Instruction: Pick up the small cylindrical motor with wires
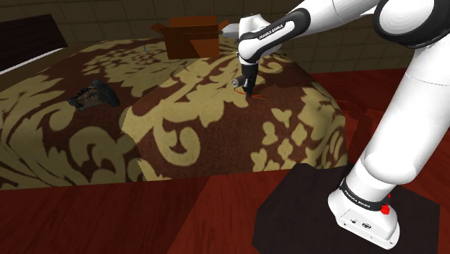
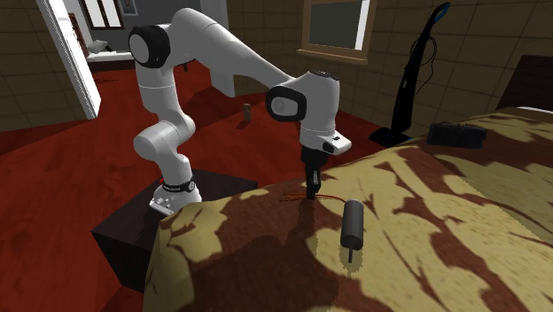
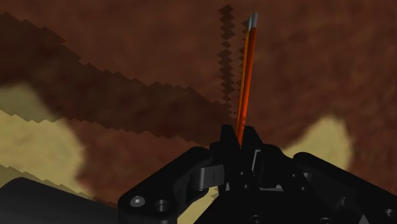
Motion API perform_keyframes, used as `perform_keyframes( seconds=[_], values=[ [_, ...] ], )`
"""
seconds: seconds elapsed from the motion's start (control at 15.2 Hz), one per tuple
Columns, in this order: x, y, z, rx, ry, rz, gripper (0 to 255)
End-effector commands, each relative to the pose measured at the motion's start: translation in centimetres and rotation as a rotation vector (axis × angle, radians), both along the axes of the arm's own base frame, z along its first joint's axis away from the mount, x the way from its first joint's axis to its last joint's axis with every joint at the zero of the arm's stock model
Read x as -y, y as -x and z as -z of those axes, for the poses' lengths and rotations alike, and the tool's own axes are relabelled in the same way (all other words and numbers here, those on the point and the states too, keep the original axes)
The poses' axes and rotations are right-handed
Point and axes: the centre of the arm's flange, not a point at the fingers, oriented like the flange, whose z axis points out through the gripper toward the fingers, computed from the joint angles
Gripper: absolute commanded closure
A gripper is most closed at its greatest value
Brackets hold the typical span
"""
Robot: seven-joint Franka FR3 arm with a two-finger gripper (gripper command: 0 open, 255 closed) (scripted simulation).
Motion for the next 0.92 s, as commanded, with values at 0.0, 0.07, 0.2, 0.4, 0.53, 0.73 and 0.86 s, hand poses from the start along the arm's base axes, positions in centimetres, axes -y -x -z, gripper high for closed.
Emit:
perform_keyframes(
  seconds=[0.0,0.07,0.2,0.4,0.53,0.73,0.86],
  values=[
    [0.1,0.0,0.2,-0.002,0.001,0.002,255],
    [0.2,0.1,0.2,-0.002,0.001,0.002,255],
    [0.2,0.1,-0.9,-0.002,0.001,0.002,255],
    [0.2,0.1,-2.5,-0.002,0.001,0.002,255],
    [0.2,0.1,-3.5,-0.002,0.001,0.002,255],
    [0.2,0.1,-5.1,-0.002,0.001,0.002,255],
    [0.2,0.1,-6.2,-0.002,0.001,0.002,255]
  ],
)
